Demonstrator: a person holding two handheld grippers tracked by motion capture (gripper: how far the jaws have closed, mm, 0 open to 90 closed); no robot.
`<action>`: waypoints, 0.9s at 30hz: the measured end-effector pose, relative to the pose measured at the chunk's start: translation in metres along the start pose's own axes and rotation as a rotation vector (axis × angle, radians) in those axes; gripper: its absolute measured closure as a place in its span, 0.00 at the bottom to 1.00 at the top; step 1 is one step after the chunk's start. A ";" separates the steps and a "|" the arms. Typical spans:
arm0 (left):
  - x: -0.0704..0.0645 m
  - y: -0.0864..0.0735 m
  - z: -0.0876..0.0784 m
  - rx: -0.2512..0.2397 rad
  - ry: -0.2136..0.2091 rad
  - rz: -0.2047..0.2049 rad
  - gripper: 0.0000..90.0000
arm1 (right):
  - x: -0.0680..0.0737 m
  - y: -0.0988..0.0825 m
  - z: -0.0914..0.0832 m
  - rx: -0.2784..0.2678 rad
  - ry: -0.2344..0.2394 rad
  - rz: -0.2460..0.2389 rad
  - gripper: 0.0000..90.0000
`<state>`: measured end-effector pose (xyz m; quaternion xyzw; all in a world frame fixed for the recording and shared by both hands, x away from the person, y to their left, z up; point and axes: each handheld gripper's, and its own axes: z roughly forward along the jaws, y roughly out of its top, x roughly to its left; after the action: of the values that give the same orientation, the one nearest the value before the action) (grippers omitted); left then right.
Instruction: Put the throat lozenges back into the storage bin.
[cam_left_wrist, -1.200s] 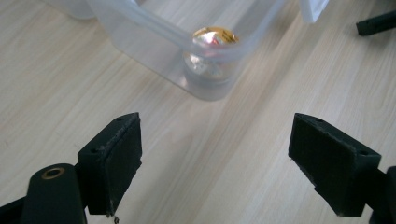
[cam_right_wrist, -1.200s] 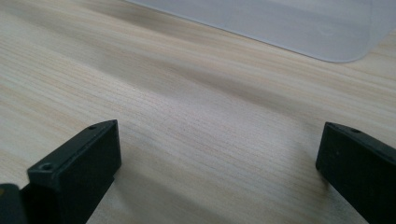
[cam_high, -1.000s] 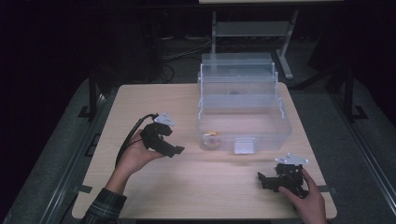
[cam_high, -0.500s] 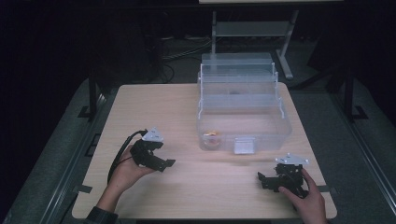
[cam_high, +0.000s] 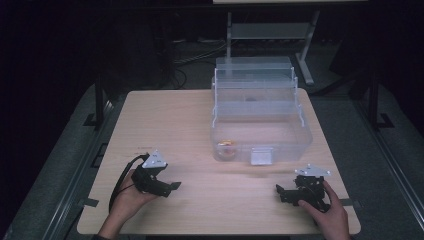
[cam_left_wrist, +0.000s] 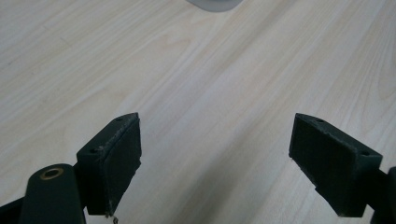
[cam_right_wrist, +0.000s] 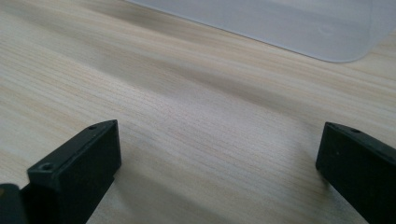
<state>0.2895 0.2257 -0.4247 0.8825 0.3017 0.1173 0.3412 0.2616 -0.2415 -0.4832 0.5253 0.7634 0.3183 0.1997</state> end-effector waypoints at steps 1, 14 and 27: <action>-0.001 -0.003 0.000 -0.001 0.001 -0.004 0.18 | 0.000 0.000 0.000 0.000 0.000 0.000 0.00; -0.007 -0.035 -0.002 0.023 0.045 0.000 0.14 | 0.000 0.000 0.000 0.000 0.000 0.000 0.00; -0.005 -0.060 0.001 0.044 0.043 -0.029 0.12 | 0.000 0.000 0.000 0.000 0.000 0.000 0.00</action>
<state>0.2588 0.2572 -0.4659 0.8826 0.3240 0.1247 0.3169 0.2616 -0.2415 -0.4832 0.5254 0.7634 0.3184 0.1997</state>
